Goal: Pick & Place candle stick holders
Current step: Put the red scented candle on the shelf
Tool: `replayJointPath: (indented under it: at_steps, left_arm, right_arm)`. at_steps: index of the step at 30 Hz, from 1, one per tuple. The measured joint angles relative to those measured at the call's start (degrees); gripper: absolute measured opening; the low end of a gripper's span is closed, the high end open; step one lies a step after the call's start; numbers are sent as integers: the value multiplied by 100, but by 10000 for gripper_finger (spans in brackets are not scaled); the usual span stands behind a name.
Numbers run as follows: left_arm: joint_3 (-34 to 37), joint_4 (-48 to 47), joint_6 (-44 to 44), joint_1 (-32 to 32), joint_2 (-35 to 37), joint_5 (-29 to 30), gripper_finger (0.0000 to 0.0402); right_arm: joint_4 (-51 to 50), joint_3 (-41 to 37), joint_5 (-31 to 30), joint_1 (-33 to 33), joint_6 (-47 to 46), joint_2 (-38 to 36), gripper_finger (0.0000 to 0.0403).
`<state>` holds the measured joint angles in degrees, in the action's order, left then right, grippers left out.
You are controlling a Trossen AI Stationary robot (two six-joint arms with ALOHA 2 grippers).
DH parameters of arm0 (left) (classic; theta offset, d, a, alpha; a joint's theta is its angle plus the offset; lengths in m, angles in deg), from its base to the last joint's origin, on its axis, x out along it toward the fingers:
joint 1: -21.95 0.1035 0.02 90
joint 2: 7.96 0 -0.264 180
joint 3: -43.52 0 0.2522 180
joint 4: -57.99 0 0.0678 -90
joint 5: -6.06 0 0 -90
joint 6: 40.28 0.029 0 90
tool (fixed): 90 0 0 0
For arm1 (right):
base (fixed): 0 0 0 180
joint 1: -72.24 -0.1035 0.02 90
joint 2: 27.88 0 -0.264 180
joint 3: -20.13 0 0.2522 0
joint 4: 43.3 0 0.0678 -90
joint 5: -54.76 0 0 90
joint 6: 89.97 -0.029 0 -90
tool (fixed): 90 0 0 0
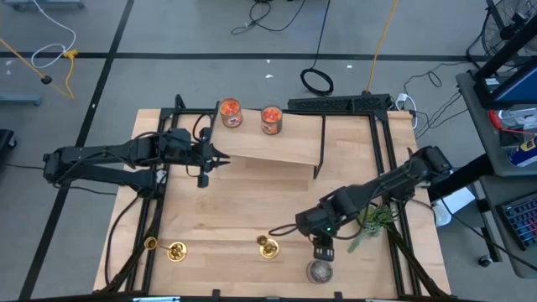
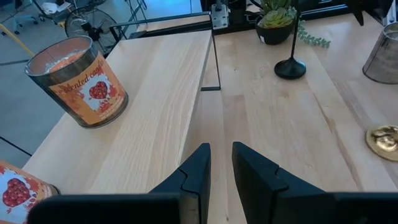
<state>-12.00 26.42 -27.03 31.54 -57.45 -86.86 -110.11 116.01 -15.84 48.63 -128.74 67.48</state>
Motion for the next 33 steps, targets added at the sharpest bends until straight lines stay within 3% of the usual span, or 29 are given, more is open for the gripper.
replayJointPath:
  at_steps: [7, 14, 20, 24, 33]
  left_arm:
    - [0, -8, 0, -1, 0, 0, 74]
    - [0, -3, 2, 1, 0, 0, 74]
    - [0, -1, 1, 0, 0, 0, 74]
    - [0, -22, 0, -1, 0, 0, 74]
    - [0, -37, -24, 0, 0, 0, 74]
  right_arm:
    - [-6, 0, 9, -129, -653, -223, 120]
    - [453, 2, -208, -275, -210, -235, 120]
    - [602, 2, -265, -373, -383, -235, 120]
    - [686, -36, -307, -625, 18, -235, 120]
    - [1739, -976, -316, -839, 1109, -233, 120]
